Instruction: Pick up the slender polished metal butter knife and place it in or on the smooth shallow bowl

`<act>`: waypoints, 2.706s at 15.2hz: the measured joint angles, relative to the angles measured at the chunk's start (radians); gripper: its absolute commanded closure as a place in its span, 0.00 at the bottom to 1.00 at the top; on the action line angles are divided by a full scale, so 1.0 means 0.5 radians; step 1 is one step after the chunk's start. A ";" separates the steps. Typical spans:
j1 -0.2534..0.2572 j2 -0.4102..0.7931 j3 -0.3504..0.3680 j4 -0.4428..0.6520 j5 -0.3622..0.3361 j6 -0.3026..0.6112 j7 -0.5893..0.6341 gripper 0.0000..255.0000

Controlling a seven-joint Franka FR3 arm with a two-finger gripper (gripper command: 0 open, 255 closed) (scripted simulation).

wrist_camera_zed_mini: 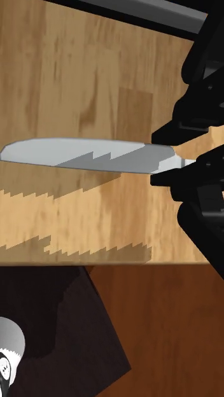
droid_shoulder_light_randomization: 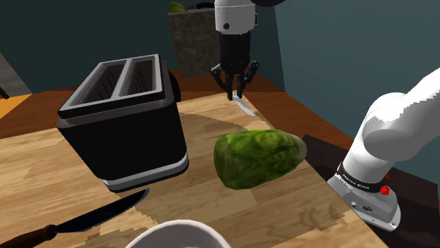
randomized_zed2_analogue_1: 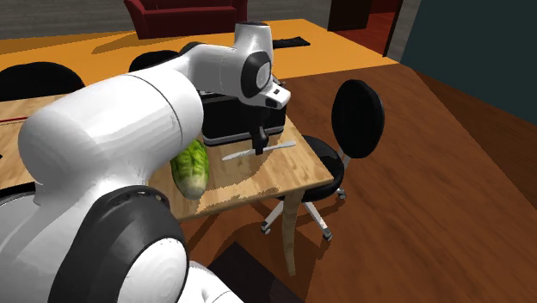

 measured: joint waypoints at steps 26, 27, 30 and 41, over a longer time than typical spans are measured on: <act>0.114 0.182 0.455 0.651 0.070 -0.388 0.655 1.00; 0.121 0.202 0.496 0.679 0.070 -0.391 0.707 1.00; 0.133 0.300 0.643 0.771 0.047 -0.373 0.876 1.00; 0.380 1.191 1.362 1.456 -0.603 -0.458 1.835 1.00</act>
